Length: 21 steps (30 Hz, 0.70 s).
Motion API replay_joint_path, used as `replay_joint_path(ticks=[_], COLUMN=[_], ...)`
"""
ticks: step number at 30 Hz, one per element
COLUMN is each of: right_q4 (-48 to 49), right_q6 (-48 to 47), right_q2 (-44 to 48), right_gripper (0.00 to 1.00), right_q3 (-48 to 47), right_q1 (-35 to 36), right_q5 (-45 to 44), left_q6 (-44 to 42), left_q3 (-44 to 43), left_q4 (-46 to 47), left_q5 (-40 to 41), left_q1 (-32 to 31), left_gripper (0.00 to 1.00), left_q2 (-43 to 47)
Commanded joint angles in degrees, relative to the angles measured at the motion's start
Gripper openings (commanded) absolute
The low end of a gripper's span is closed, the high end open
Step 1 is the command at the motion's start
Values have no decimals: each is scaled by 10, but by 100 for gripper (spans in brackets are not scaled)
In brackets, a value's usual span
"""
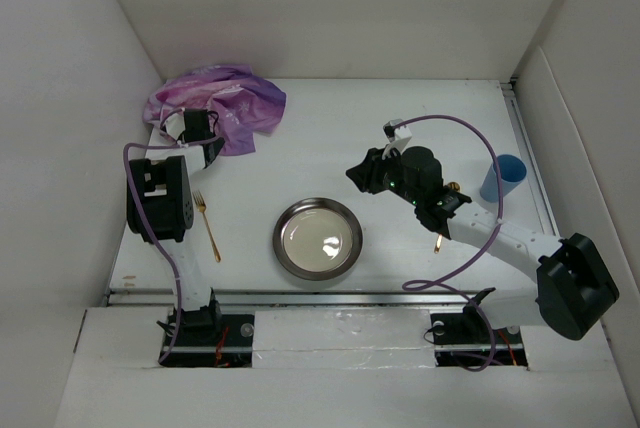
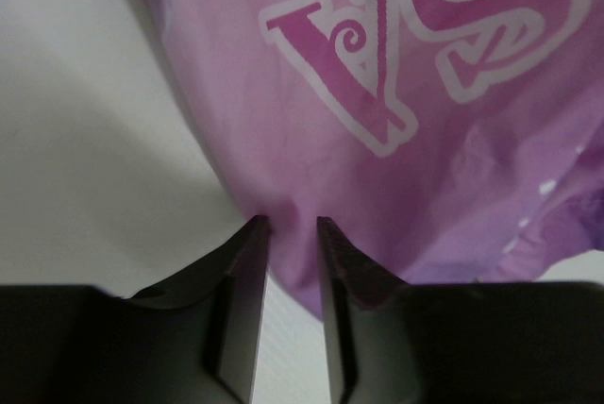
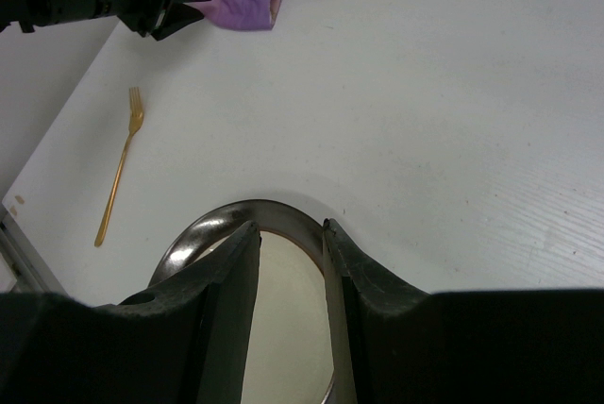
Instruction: Set the dinner table for one person
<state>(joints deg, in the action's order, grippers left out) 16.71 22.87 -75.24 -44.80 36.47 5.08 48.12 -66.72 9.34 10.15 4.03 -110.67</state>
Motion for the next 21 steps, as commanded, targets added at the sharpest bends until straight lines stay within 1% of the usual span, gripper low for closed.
replay_joint_path(ticks=[1,3,5,6,8,10,11,12,13,14,16,18,19,20,21], right_q4=[21,19,19,18,15,16,16,16,13,13,17,19,18,20,18], right_q6=[-6,-8,-6,-8,-7,-8,-6,-6,-6,-7,-5,-4,-4,-4,-5], right_q2=[4,10,18,19,26,27,24,21,19,18,17,13,12,12,12], right_gripper=[39,39,39,39,39,39,39,39,39,39,39,39,39,39,38], right_q3=[-24,-24,-21,-20,-18,-17,-17,-20,-22,-23,-22,-22,-22,-22,-21], right_q1=[4,4,4,4,4,4,4,4,4,4,4,4,4,4,4], right_q5=[5,0,-13,-15,-19,-26,-24,-20,-10,-8,-9,-6,-7,-8,-17], left_q6=[5,3,14,21,32,30,22,15,-1,-12,-28,-28,-20,-19,-20], left_q3=[-59,-79,-76,-60,-41,-32,-32,-33,-30,-24,-23,-29,-27,-32,-48], left_q4=[-23,-28,-8,7,39,39,26,18,16,23,22,24,45,55,34], left_q5=[-19,-38,-63,-93,-120,-127,-122,-86,-73,-65,-73,-96,-117,-121,-108], left_q1=[5,-1,-1,-1,-1,-1,-1,-1,-1,-1,-1,-23,-34,-49,-67], left_gripper=[22,10,2,0,0,0,0,0,0,0,0,0,0,0,0], left_q2=[-48,-60,-67,-67,-62,-53,-50,-44,-26,-22,-21,-30,-38,-43,-42])
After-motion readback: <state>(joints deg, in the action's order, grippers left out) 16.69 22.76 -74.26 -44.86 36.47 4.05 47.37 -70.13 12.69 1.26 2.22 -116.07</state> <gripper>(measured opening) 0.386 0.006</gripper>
